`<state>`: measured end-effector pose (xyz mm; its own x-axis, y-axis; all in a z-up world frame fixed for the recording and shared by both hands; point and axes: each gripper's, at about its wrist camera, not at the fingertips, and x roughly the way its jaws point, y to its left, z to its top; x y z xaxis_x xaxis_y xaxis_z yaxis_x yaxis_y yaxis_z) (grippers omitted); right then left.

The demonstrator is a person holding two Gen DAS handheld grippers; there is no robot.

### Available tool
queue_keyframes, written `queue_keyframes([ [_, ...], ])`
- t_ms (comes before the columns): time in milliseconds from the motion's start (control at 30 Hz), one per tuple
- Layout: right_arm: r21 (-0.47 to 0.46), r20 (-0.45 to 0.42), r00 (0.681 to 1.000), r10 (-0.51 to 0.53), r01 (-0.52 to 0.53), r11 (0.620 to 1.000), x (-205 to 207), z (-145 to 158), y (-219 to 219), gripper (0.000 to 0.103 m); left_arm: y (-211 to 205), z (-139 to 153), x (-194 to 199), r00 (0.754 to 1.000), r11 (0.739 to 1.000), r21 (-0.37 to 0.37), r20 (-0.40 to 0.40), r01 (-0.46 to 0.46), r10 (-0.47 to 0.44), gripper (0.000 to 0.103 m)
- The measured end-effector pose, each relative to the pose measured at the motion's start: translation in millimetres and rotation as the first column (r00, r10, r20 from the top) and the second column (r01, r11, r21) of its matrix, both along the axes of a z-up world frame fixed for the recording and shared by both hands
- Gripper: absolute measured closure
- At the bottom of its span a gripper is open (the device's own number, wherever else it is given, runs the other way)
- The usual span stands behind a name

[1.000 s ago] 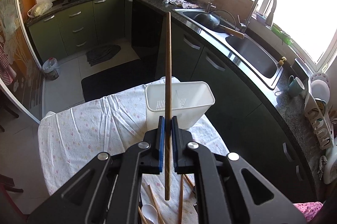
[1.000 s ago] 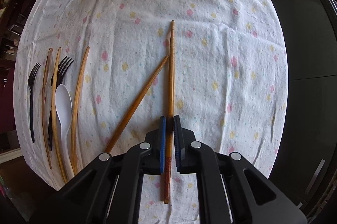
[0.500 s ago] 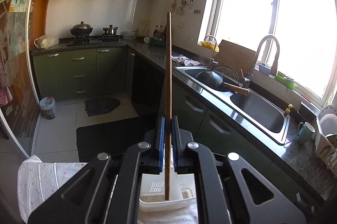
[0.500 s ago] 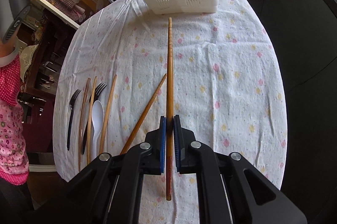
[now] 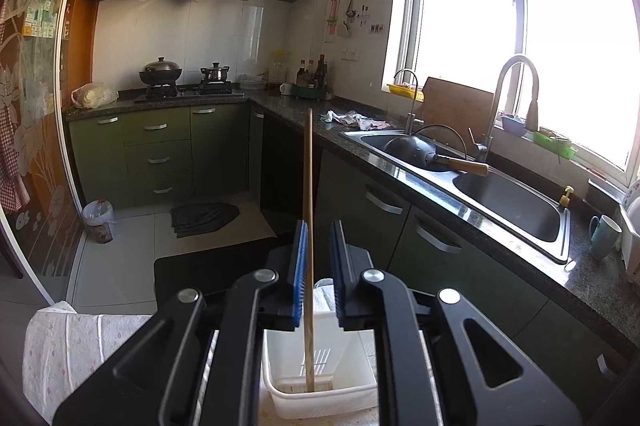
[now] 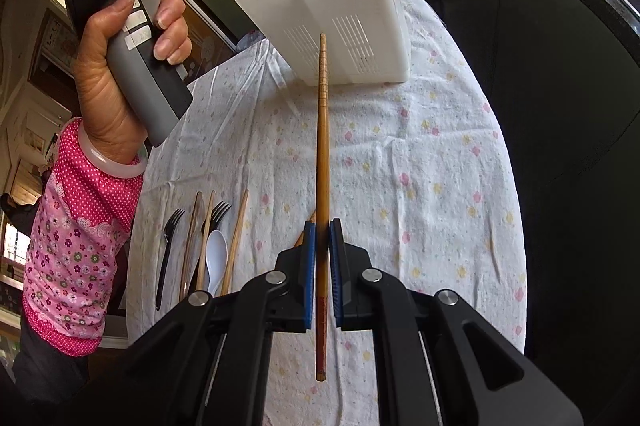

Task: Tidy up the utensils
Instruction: 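Drop the chopstick into the white holder with the left tool while the right tool grasps a red-tipped chopstick, then carry the red-tipped chopstick into the white holder and open the right tool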

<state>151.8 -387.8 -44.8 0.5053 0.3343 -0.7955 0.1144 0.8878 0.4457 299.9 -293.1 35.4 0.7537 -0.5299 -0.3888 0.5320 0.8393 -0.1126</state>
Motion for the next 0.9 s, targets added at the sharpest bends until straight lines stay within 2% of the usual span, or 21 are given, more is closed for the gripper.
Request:
queue_keyframes([
  [100, 0.009, 0.018, 1.000, -0.006, 0.006, 1.000, 0.7, 8.5, -4.6, 0.095, 3.5, -2.0, -3.5, 1.000, 1.000, -0.001, 0.006, -0.006, 0.006, 0.076],
  [267, 0.034, 0.096, 0.995, -0.027, 0.024, 0.999, 6.0, 34.4, -8.3, 0.095, 23.1, 10.5, -14.4, 1.000, 0.999, -0.050, 0.009, -0.008, 0.009, 0.076],
  [433, 0.053, 0.231, 0.970, -0.071, 0.061, 0.997, 22.3, 82.1, -20.6, 0.095, 58.1, 28.0, -33.1, 1.000, 0.997, -0.073, 0.018, -0.024, 0.026, 0.076],
  [567, 0.051, 0.370, 0.917, -0.148, 0.140, 0.989, 47.1, 125.7, -36.1, 0.095, 89.8, 32.1, -49.9, 0.999, 0.996, -0.077, 0.006, -0.032, 0.033, 0.075],
  [700, 0.041, 0.499, 0.833, -0.239, 0.253, 0.967, 79.4, 159.9, -52.7, 0.095, 119.5, 30.8, -66.2, 0.999, 0.996, -0.089, -0.019, -0.030, 0.028, 0.075],
  [833, 0.005, 0.596, 0.754, -0.276, 0.341, 0.940, 111.8, 173.0, -57.0, 0.095, 143.5, 29.9, -82.8, 0.999, 0.995, -0.092, -0.022, -0.030, 0.028, 0.075],
  [900, -0.032, 0.620, 0.736, -0.271, 0.369, 0.929, 132.3, 168.7, -56.7, 0.095, 153.5, 29.1, -89.9, 0.999, 0.996, -0.086, -0.025, -0.031, 0.029, 0.075],
])
